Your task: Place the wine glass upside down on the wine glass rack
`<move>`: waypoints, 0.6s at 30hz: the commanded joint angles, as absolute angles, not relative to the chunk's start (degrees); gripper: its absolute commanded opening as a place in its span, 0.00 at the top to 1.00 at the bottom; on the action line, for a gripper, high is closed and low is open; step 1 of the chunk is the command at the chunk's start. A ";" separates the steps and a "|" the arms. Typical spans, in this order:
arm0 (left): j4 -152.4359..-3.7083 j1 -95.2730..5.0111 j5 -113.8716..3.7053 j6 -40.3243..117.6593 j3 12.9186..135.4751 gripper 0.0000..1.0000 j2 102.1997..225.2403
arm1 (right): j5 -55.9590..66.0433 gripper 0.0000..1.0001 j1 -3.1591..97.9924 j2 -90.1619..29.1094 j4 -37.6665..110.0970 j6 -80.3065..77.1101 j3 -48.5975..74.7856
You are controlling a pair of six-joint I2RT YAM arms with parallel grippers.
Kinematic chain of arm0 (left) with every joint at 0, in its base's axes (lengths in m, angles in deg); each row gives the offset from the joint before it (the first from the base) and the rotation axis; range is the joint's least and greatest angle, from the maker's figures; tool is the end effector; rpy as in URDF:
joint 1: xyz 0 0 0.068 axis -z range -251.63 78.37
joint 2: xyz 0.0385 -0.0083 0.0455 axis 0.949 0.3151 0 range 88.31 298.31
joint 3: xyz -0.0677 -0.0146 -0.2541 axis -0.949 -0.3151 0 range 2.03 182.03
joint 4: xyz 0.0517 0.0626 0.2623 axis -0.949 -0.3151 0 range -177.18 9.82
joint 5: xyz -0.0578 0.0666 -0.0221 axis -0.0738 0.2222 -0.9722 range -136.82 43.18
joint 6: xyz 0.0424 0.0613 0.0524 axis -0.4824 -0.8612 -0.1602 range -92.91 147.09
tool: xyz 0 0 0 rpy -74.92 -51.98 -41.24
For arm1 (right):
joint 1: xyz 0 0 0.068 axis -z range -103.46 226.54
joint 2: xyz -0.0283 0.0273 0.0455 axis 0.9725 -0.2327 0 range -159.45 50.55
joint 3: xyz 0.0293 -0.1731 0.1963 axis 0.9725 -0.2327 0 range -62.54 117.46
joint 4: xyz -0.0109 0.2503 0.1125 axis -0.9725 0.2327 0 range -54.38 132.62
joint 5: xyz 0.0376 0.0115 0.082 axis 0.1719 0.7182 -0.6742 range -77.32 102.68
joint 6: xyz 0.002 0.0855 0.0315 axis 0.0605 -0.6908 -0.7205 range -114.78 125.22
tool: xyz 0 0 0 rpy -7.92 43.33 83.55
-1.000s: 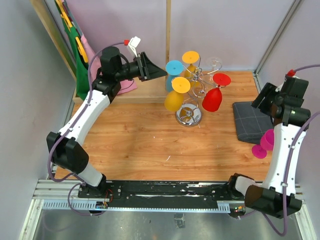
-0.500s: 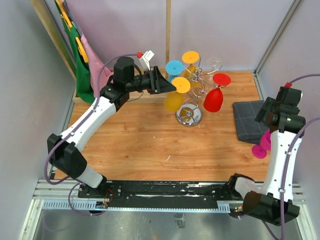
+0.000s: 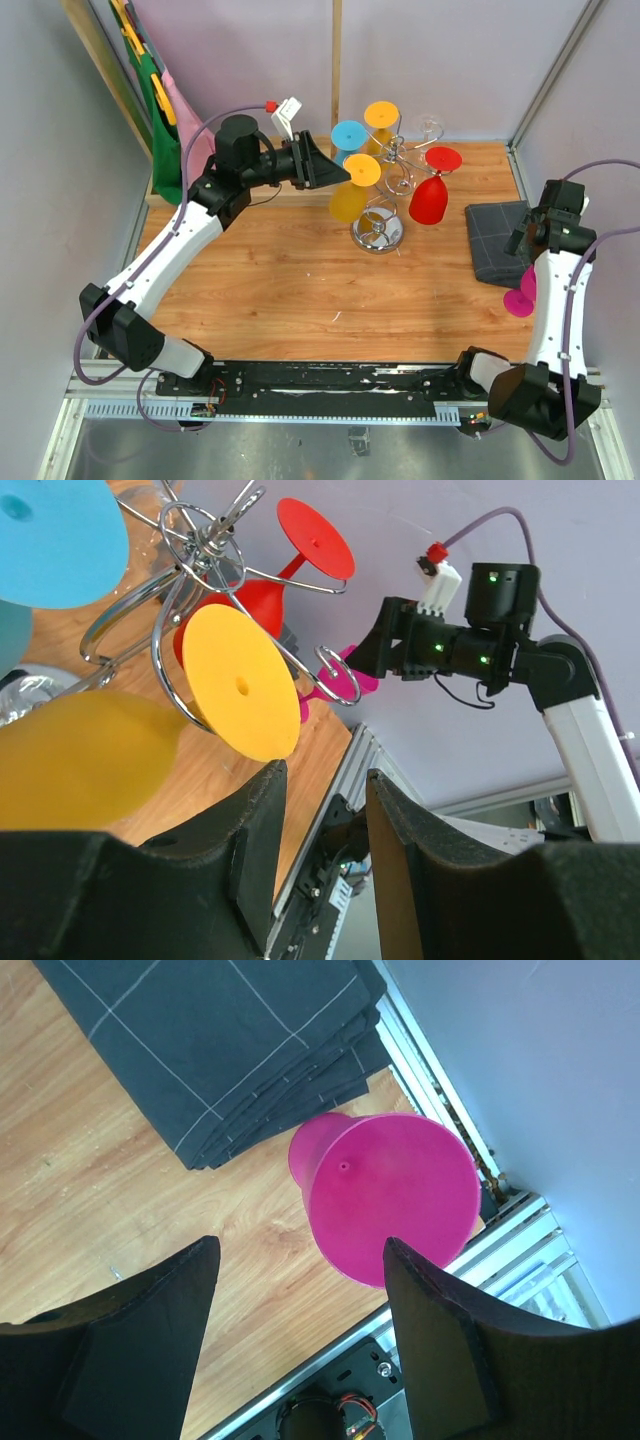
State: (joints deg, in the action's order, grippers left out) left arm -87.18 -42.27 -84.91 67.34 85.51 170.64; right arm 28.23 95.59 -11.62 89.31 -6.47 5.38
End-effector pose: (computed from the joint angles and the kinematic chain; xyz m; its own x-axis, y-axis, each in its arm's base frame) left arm 0.3076 -0.2308 0.4167 -0.6628 -0.2106 -0.7186 0.6454 0.3261 -0.6908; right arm 0.2342 -0.1039 0.3106 -0.5892 0.4099 -0.6963 0.6162 0.7854 -0.0591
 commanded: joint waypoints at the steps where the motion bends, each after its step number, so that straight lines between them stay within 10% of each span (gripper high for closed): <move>1: -86.31 -41.49 -84.55 66.90 84.72 0.58 169.14 | 27.80 0.32 96.80 -13.38 87.41 -6.77 2.63; 18: -86.05 -41.40 -84.69 66.36 84.22 0.57 170.01 | 26.07 0.45 97.24 -19.31 85.89 -6.80 2.38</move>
